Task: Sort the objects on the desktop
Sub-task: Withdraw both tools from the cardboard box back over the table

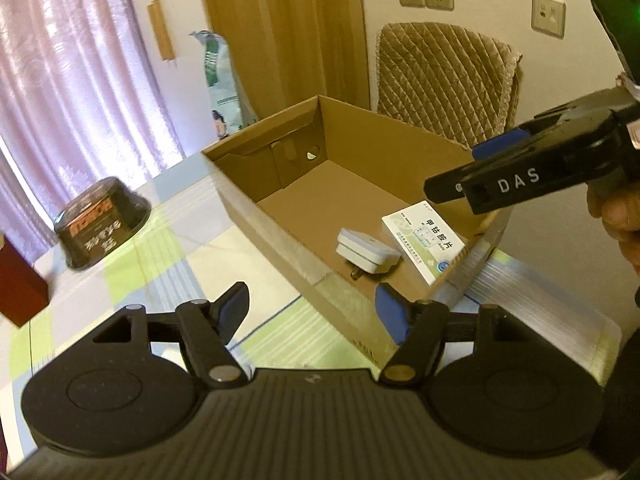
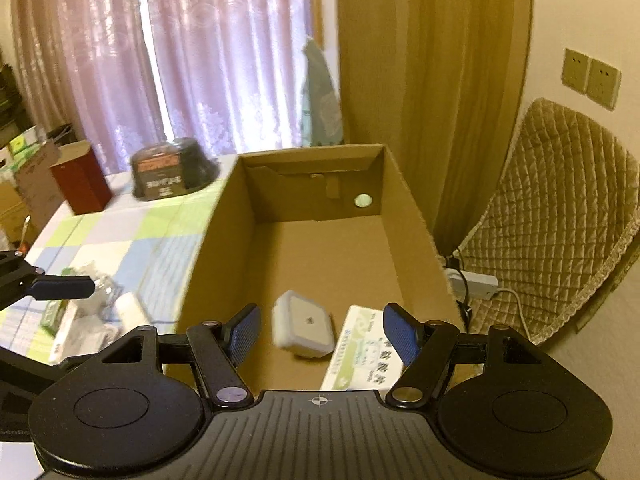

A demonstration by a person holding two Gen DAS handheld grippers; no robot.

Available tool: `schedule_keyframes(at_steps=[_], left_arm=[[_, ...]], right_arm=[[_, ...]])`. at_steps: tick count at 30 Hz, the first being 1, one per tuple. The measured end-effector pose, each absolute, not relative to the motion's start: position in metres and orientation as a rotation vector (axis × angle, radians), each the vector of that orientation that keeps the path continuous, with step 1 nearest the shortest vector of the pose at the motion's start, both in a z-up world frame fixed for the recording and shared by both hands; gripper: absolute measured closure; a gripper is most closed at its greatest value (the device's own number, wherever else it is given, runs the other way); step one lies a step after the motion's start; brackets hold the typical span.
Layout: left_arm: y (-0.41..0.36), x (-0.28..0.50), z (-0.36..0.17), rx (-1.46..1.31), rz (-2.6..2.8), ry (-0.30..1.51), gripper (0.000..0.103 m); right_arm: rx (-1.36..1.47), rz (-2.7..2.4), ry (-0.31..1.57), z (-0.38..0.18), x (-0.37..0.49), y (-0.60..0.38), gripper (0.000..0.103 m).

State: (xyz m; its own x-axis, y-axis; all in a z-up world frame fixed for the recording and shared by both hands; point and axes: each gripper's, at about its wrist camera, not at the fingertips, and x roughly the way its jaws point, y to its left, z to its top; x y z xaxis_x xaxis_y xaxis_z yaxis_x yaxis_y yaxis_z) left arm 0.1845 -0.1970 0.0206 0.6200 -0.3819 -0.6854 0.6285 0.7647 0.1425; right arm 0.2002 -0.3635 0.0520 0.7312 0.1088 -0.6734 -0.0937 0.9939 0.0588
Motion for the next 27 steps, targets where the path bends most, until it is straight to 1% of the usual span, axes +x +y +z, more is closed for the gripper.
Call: schedule_keyframes(at_steps=[5,7,10,11,12,13,14,22,27], left_arm=[[-0.176,0.161,0.028,0.353,-0.563,0.702,0.033],[-0.167,0.151,0.029,0.34,-0.546,0.711,0.028],[-0.151,0.136,0.029,0.319,-0.523,0.726,0.024],[-0.146,0.131,0.028,0.31,-0.515,0.732,0.023],[-0.14,0.126,0.028,0.299,-0.505,0.738,0.021],[-0.134,0.12,0.027,0.288,-0.495,0.745,0.02],[-0.128,0.115,0.027,0.276,-0.484,0.752,0.017],[-0.076,0.073,0.016,0.212,-0.349,0.811,0.001],[-0.049,0.051,0.008,0.187,-0.274,0.851,0.001]], right_arm=[[0.029,0.135,0.731,0.062,0.174,-0.346,0.032],[0.038,0.14,0.732,0.064,0.164,-0.34,0.032],[0.042,0.153,0.738,0.066,0.147,-0.331,0.032],[0.042,0.157,0.74,0.066,0.142,-0.329,0.03],[0.042,0.16,0.742,0.066,0.136,-0.326,0.021],[0.044,0.159,0.736,0.065,0.13,-0.324,0.004],[0.045,0.158,0.729,0.065,0.123,-0.322,0.002],[0.072,0.178,0.784,0.049,0.087,-0.308,0.002],[0.074,0.212,0.828,0.038,0.067,-0.294,0.002]])
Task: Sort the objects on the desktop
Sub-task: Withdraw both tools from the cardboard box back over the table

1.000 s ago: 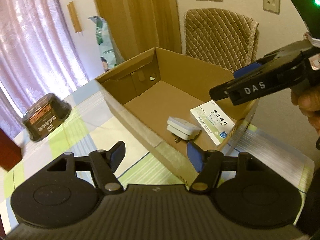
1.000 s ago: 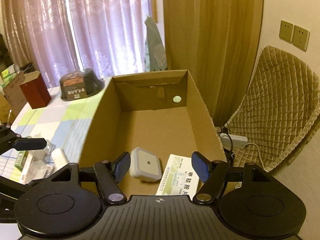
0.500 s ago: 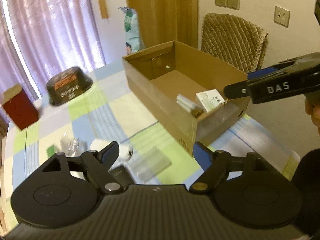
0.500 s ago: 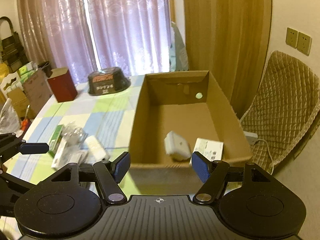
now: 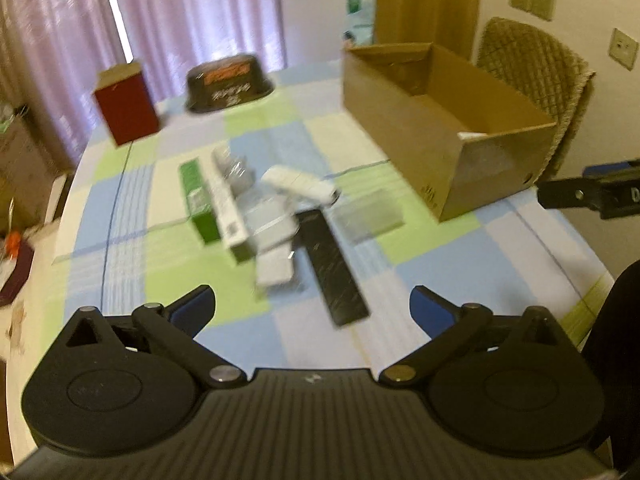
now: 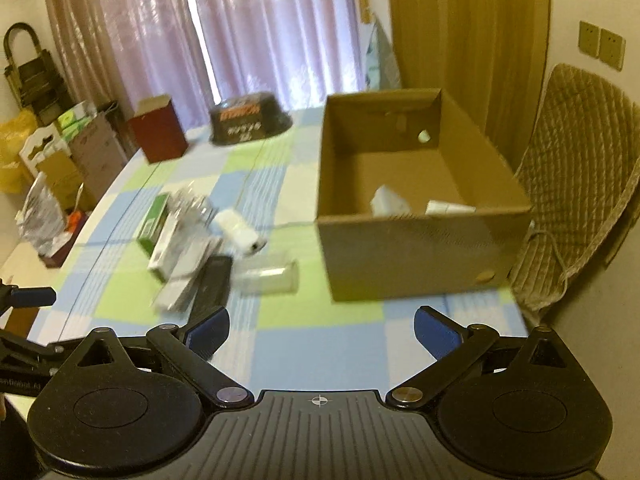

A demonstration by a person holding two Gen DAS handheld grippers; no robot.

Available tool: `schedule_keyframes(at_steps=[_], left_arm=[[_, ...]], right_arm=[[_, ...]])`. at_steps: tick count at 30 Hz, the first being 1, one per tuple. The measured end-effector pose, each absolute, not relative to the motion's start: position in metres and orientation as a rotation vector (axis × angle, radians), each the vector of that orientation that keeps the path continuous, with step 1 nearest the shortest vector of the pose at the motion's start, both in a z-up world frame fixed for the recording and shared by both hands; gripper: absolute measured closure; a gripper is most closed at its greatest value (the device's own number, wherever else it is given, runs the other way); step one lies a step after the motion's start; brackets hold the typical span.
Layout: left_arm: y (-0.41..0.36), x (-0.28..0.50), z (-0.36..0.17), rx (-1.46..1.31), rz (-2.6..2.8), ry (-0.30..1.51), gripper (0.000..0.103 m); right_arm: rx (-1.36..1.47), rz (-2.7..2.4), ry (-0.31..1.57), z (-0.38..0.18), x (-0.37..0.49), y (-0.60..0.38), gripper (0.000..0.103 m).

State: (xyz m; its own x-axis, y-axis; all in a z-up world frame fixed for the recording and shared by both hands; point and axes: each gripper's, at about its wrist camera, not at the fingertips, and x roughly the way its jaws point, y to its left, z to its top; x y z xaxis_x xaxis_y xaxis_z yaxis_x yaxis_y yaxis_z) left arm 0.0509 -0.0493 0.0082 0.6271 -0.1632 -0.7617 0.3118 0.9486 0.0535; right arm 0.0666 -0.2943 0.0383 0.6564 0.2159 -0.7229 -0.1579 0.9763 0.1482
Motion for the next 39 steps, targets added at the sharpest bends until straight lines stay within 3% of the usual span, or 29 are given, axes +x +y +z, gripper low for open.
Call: schedule_keyframes(at_steps=[39], left_arm=[[-0.023,0.031,-0.004,0.105,-0.232,0.89,0.001]], right_arm=[[0.074,0.279,0.899,0.016,0.049,-0.251,0.002]])
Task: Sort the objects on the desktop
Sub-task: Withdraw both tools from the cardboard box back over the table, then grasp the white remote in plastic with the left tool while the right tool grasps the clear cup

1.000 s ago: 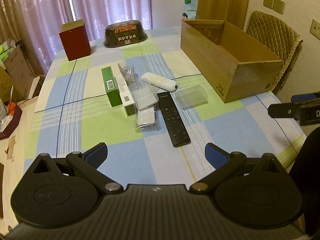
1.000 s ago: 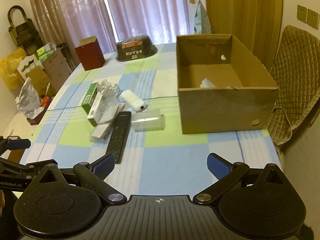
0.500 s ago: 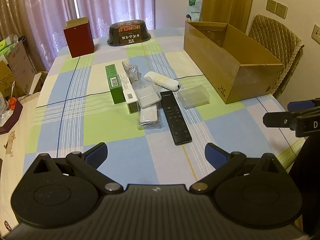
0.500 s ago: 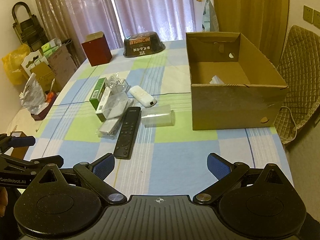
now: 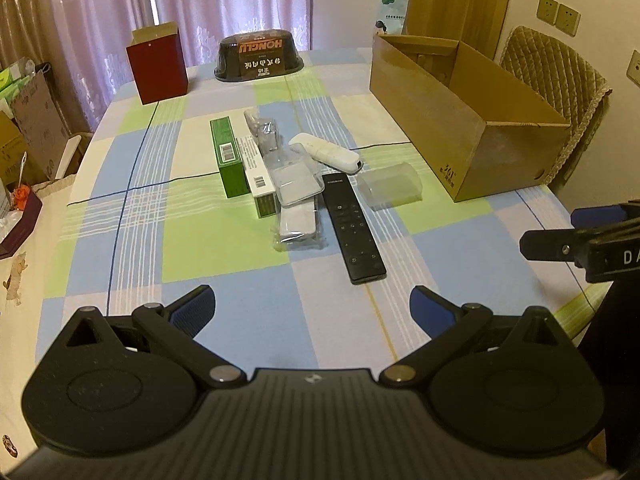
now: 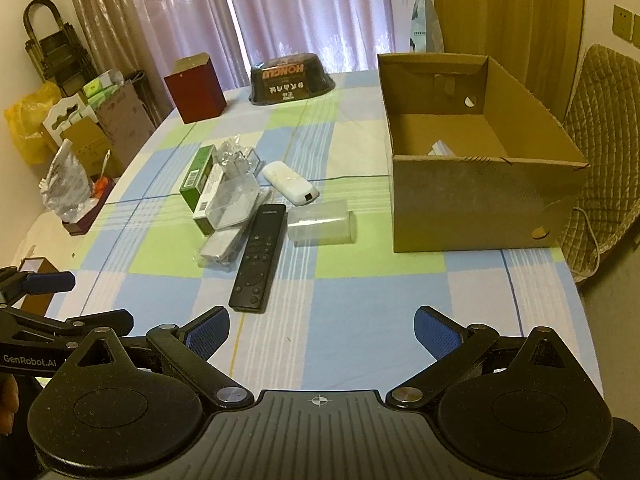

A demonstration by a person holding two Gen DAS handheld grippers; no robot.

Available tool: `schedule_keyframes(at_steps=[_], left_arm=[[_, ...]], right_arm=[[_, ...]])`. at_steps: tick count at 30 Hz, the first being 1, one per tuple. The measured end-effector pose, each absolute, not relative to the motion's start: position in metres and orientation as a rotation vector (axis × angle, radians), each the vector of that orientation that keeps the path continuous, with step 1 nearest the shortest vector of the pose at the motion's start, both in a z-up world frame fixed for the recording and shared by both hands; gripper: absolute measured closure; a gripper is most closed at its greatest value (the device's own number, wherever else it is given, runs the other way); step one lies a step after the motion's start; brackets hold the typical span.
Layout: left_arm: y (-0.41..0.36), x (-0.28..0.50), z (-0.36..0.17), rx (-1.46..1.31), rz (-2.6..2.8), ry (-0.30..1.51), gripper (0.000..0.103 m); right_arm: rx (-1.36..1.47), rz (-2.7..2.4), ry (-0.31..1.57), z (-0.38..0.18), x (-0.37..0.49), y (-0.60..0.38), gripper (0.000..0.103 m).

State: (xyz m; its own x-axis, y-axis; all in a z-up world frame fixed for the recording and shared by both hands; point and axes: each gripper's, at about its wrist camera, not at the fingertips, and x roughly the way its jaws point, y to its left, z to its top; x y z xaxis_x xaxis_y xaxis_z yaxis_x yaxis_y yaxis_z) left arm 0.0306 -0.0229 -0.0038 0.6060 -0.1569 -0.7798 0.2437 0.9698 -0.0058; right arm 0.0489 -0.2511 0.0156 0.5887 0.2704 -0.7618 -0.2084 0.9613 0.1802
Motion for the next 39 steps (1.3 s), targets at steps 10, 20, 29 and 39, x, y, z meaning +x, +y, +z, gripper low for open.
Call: schedule_keyframes(at_steps=[10,20,29,39], left_arm=[[-0.018,0.045,-0.02,0.12,-0.239,0.905,0.001],[-0.005,0.077,-0.039,0.174,-0.289,0.879,0.001],[0.004,0.113,-0.061,0.207,-0.341,0.869,0.001],[-0.005,0.134,-0.082,0.225,-0.409,0.85,0.001]], right_arm=[[0.031,0.3,0.908,0.0,0.065,-0.232,0.002],[-0.054,0.311,0.814,-0.026,0.101,-0.194,0.002],[-0.033,0.201,0.755,-0.061,0.145,-0.181,0.002],[-0.09,0.143,0.726,-0.092,0.172,-0.173,0.003]])
